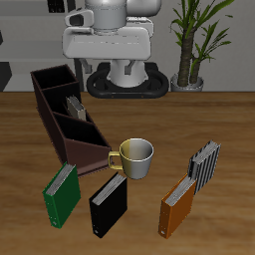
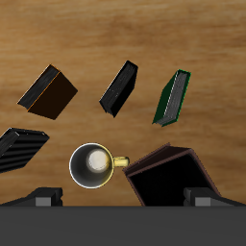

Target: Place the yellow book into the right desk caddy's front compartment and place the orange book into the right desk caddy's left compartment and place the black book into the right desk caddy's back compartment

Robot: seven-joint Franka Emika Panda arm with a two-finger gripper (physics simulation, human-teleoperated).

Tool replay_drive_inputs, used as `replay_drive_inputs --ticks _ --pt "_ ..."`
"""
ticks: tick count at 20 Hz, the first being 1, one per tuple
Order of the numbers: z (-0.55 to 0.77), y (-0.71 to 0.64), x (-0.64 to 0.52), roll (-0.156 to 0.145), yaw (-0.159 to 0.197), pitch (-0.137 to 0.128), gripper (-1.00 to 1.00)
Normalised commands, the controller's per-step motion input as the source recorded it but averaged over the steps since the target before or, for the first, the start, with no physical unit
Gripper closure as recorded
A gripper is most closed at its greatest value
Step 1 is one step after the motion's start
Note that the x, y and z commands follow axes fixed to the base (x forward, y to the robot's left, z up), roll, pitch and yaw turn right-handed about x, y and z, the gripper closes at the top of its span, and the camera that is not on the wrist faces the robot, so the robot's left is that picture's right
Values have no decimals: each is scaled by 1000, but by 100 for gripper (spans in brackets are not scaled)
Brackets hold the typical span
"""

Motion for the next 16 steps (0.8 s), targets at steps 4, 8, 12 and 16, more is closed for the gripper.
replay_drive_inputs --ticks 4,8,12,16 --pt "131 18 208 1 -6 2 -100" --pt "68 3 109 7 4 -10 -100" --pt "70 -19 238 2 7 -1 -100" --pt "-31 85 264 -11 20 -1 -100"
